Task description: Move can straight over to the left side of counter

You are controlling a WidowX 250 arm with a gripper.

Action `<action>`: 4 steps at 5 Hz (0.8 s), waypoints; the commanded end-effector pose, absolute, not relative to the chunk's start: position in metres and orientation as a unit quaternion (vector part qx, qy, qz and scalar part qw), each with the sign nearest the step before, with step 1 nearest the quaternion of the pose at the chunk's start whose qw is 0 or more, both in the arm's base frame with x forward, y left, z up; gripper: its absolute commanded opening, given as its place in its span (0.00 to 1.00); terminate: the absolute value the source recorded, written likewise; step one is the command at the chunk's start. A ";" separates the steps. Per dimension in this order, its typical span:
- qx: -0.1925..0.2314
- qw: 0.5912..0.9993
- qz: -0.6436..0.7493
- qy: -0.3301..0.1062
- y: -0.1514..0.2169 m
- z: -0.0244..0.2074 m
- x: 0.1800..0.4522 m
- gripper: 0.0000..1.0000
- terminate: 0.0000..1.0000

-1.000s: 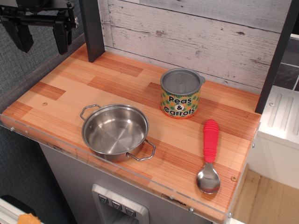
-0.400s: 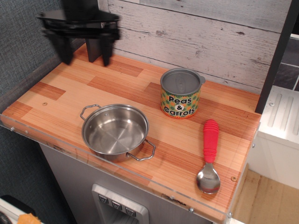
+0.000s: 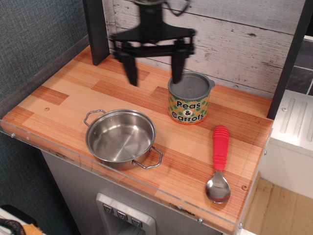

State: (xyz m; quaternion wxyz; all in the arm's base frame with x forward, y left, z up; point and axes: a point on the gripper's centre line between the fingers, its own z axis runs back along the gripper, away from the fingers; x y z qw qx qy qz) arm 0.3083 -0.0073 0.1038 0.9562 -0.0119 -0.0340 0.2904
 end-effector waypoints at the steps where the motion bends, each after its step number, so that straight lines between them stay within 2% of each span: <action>1: -0.033 0.924 0.380 -0.022 -0.052 0.102 0.339 1.00 0.00; 2: -0.011 0.903 0.429 -0.013 -0.062 0.089 0.348 1.00 0.00; 4: -0.048 0.862 0.504 0.011 -0.050 0.063 0.354 1.00 0.00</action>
